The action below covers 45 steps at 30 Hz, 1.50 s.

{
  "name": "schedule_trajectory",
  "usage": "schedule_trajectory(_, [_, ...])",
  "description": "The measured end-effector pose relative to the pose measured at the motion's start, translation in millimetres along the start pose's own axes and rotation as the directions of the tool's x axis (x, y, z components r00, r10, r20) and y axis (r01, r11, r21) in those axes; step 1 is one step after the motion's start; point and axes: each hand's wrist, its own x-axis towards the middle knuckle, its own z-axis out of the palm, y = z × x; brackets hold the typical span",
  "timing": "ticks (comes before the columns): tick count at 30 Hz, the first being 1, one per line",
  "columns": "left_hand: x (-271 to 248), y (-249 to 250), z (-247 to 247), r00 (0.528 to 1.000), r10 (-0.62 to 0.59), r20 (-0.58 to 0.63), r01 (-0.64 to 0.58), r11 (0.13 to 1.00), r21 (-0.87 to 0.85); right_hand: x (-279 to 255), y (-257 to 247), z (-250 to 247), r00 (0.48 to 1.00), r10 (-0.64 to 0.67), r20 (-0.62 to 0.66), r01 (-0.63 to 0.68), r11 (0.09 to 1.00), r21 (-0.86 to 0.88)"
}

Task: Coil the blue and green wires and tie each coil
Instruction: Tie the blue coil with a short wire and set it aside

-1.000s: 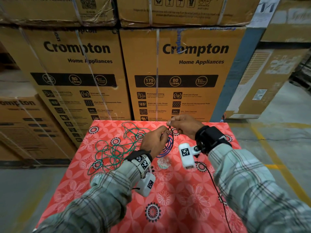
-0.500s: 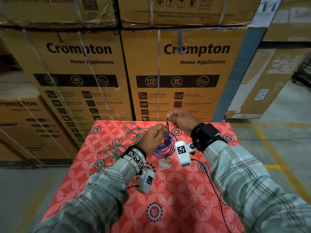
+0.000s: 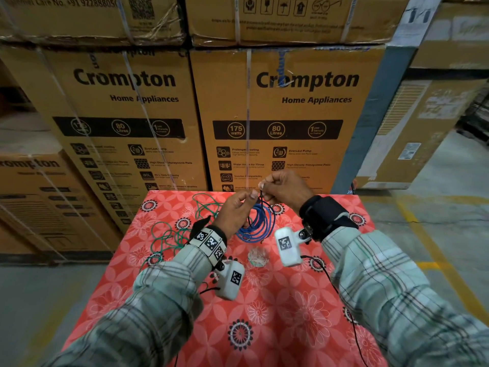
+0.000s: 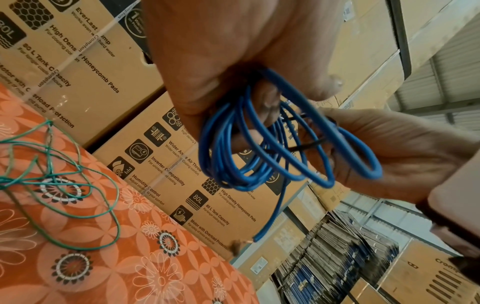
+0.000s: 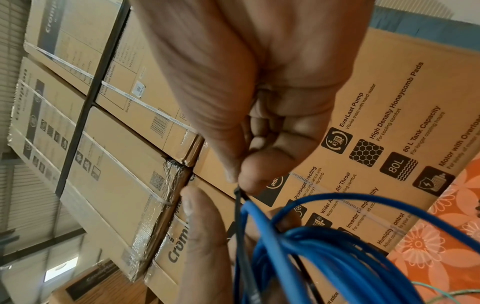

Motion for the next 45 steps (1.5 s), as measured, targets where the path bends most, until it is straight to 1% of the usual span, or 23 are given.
schedule_trajectory(2, [0.6,-1.4,0.1,1.0,-0.009,-0.008,0.009,1.0,0.022,0.0,-1.2,-0.3,0.999,0.053,0.009,-0.053,0.997,0.056])
schedule_trajectory(4, [1.5,-2.9,0.1,0.999,-0.027,-0.019,0.028,0.999,0.023,0.1,-1.9,-1.6,0.996,0.08,0.046,-0.084,0.992,0.096])
schedule_trajectory(9, [1.1,-2.0,-0.6,0.998,-0.056,-0.002,0.056,0.998,0.007,-1.7,-3.9,-4.8,0.995,0.053,0.089,-0.056,0.998,0.036])
schedule_trajectory(13, [0.4,1.8,-1.4,0.999,-0.051,0.018,0.051,0.999,-0.01,-1.0,0.6,-0.4,0.995,-0.024,0.096,0.03,0.998,-0.06])
schedule_trajectory(17, [-0.2,8.0,-0.4,0.999,-0.044,0.006,0.044,0.998,-0.042,-0.2,3.9,10.1,0.988,-0.131,0.08,0.139,0.985,-0.103])
schedule_trajectory(19, [0.5,7.1,-0.6,0.999,-0.04,-0.003,0.039,0.999,-0.038,0.9,3.8,11.9,0.989,-0.14,0.047,0.145,0.982,-0.118])
schedule_trajectory(21, [-0.2,4.7,-1.2,0.999,-0.044,-0.002,0.043,0.998,-0.036,3.9,3.1,9.8,0.992,-0.125,-0.009,0.123,0.985,-0.125])
schedule_trajectory(24, [-4.2,-0.7,-2.5,0.999,-0.048,0.009,0.048,0.999,-0.024,11.0,1.0,2.5,0.989,-0.097,-0.109,0.081,0.986,-0.145])
schedule_trajectory(26, [-7.6,-5.3,-2.8,0.997,-0.075,0.019,0.075,0.997,-0.021,15.9,-4.0,-4.5,0.98,-0.063,-0.191,0.036,0.989,-0.142])
schedule_trajectory(29, [-12.4,-10.9,-1.3,0.995,-0.098,0.02,0.098,0.995,-0.023,21.2,-15.3,-17.7,0.933,0.008,-0.359,-0.011,1.0,-0.006])
schedule_trajectory(31, [-14.0,-11.6,0.5,0.994,-0.105,0.005,0.105,0.994,-0.041,20.9,-19.0,-22.6,0.909,0.018,-0.415,0.013,0.997,0.072])
schedule_trajectory(32, [-13.9,-11.7,1.0,0.994,-0.108,-0.002,0.108,0.993,-0.053,19.2,-18.9,-22.2,0.916,0.018,-0.4,0.023,0.995,0.096])
schedule_trajectory(33, [-13.0,-12.4,1.5,0.993,-0.115,-0.009,0.114,0.991,-0.067,17.8,-16.9,-19.5,0.935,0.016,-0.355,0.025,0.994,0.11])
schedule_trajectory(36, [-11.7,-13.5,-1.8,0.991,-0.132,-0.026,0.129,0.988,-0.085,11.8,-4.5,-6.0,0.985,0.061,-0.164,-0.041,0.992,0.123])
schedule_trajectory(38, [-10.6,-14.8,-4.1,0.991,-0.133,-0.032,0.13,0.989,-0.069,6.7,5.0,2.4,0.994,0.101,-0.046,-0.096,0.991,0.096])
schedule_trajectory(40, [-10.2,-14.3,-5.3,0.991,-0.133,-0.027,0.131,0.99,-0.059,1.5,11.6,10.4,0.991,0.131,0.037,-0.132,0.991,0.014])
schedule_trajectory(43, [-7.3,-14.3,-5.7,0.991,-0.129,-0.024,0.128,0.991,-0.036,-0.4,17.4,22.6,0.983,0.171,0.072,-0.169,0.985,-0.036])
schedule_trajectory(45, [-6.4,-15.8,-4.8,0.993,-0.115,-0.022,0.115,0.993,-0.013,0.3,18.2,27.5,0.983,0.167,0.08,-0.165,0.986,-0.034])
